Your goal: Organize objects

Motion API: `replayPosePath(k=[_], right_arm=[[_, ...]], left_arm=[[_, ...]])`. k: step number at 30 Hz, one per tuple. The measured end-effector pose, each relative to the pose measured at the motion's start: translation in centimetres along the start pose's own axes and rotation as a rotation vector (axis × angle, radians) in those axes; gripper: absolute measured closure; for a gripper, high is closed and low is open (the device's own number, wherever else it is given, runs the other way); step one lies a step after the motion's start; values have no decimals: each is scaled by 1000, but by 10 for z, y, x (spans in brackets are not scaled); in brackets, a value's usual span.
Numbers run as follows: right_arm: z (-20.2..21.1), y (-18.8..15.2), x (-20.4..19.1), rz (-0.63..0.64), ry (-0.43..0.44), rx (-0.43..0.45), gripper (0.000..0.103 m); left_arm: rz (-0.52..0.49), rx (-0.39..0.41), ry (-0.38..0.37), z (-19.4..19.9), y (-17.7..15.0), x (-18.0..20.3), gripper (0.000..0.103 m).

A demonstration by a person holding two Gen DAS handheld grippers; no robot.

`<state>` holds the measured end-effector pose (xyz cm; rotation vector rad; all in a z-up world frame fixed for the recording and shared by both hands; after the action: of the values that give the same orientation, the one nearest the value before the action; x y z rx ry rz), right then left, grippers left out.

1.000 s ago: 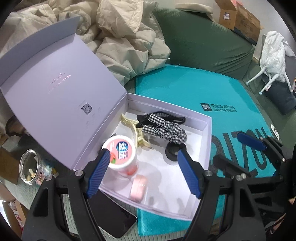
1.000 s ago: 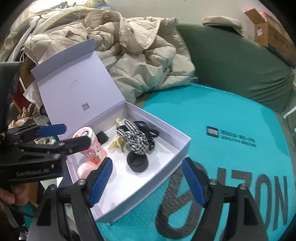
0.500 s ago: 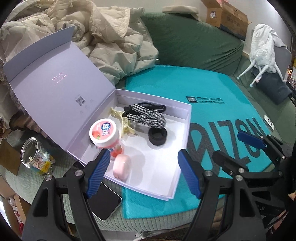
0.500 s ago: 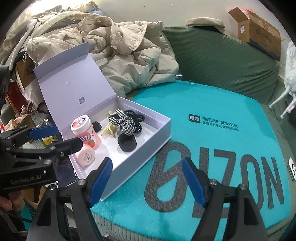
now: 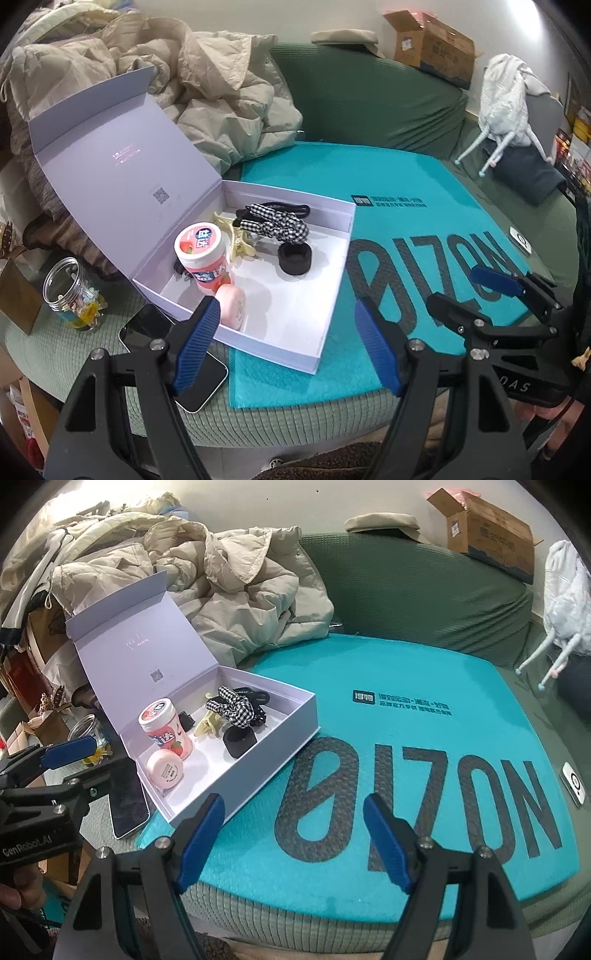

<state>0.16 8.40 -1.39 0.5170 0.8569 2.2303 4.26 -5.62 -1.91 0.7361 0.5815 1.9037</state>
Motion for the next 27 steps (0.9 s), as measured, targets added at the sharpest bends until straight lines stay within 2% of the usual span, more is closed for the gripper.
replayPosePath(k=[14,27], right_arm=[[20,-16,3,-16,-21,14,25],[22,-18,1,-16,-14,12,25]], left_arm=[[-75,36,2,16,-10,14,29],[-54,24,13,15,-11,9,28]])
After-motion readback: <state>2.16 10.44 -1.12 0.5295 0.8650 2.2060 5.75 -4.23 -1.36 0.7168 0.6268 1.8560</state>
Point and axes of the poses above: each gripper's, at about its wrist camera, not at the fingertips, and z roughly against the way its jaws point, x to its right, y to its top, the point moved 4 cm from there along -z, roughly the way its jaws point, and after that the axes turned 15 degrees about z, right-handed, at the moved point
